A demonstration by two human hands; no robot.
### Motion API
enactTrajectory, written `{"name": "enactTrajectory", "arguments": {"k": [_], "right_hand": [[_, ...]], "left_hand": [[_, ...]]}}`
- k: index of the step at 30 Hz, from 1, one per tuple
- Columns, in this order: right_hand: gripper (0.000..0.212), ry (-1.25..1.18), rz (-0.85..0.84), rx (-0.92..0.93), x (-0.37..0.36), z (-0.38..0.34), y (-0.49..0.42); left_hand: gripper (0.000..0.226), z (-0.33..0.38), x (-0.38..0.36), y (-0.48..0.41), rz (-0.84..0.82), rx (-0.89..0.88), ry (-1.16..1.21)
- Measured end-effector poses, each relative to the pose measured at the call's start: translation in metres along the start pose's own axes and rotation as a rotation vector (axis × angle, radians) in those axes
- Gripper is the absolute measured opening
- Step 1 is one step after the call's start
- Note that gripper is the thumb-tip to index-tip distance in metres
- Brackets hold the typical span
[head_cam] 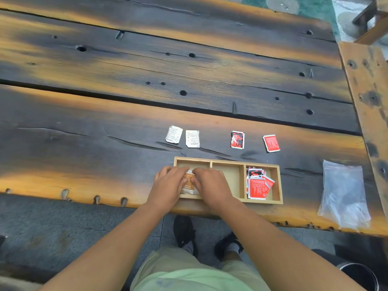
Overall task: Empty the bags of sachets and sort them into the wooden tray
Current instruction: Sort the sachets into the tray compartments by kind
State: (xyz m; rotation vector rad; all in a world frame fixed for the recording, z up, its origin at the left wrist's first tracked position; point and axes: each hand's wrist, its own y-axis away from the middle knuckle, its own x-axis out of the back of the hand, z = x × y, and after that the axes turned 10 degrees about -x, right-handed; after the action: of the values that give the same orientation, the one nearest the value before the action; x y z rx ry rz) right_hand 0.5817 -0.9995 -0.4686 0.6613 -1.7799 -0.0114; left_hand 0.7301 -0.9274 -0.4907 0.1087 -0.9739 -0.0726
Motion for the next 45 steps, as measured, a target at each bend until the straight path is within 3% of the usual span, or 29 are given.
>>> {"name": "enactTrajectory", "arguments": {"k": [6,22,30,41,45], "right_hand": [[0.027,-0.051,0.049,-0.034,-0.003,-0.002,0.003],[0.030,-0.026,-0.090,0.006,0.009,0.001,-0.001],[0.050,0.005,-0.163,0.061,0.014,0.008,0.003],[0.047,-0.110,-0.238,0.109,0.027,0.016,-0.013],[0.040,-0.121,-0.242,0.096,0.040,0.016,-0.027]], "left_hand": [[0.037,-0.003,-0.009,-0.002,-0.029,-0.017,-0.089],[0.046,-0.004,-0.001,-0.006,-0.190,-0.017,-0.136],[0.049,0.005,0.001,-0.007,-0.228,0.038,-0.158],[0.045,0.025,0.015,-0.013,-0.217,0.129,-0.200],[0.038,0.026,0.021,-0.011,-0.100,0.147,-0.038]]}}
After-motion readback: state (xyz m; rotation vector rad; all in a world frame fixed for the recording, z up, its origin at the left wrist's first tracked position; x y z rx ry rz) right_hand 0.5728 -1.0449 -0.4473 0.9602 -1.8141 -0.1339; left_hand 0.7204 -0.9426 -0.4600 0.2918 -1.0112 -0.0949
